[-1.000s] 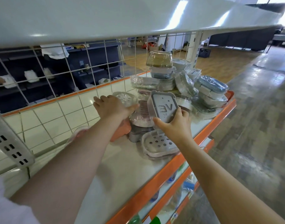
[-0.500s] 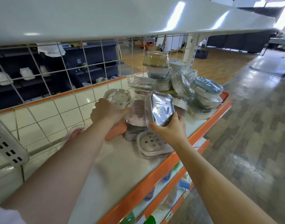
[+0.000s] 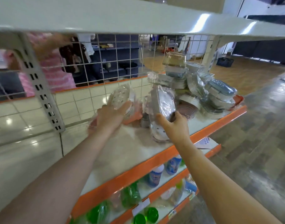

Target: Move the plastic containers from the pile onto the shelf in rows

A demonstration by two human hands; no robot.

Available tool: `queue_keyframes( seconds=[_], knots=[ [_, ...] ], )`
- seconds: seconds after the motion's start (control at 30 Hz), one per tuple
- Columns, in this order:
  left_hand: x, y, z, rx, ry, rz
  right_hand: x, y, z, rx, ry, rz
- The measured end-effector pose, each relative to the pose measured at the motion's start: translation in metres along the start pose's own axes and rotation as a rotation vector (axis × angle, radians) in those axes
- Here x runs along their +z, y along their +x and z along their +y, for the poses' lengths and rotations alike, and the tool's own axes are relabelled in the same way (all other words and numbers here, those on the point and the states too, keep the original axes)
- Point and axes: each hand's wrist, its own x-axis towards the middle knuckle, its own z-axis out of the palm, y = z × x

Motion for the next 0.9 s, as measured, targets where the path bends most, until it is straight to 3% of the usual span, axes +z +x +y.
queue_keyframes(
  seconds=[0.23, 0.43, 0.53, 0.77, 0.9],
  knots=[
    [-0.04, -0.04, -0.036, -0.232, -0.462, -0.026, 0.017, -0.052, -0.032, 0.055, 0.432, -0.25],
    [-0.074, -0.062, -0.068, -0.293, -0.554, -0.15, 0.054, -0.077, -0.051, 0.224, 0.621, -0.445],
    [-0.094, -0.07, -0.08, -0.297, -0.622, -0.13, 0.075, -0.088, -0.062, 0.275, 0.725, -0.512],
    [-0.153, -0.085, -0.105, -0.353, -0.406, -0.044, 0.122, -0.125, -0.085, 0.121, 0.597, -0.685],
    [-0.197, -0.094, -0.126, -0.394, -0.386, -0.083, 0.148, -0.154, -0.102, 0.082, 0.516, -0.73]
  ],
)
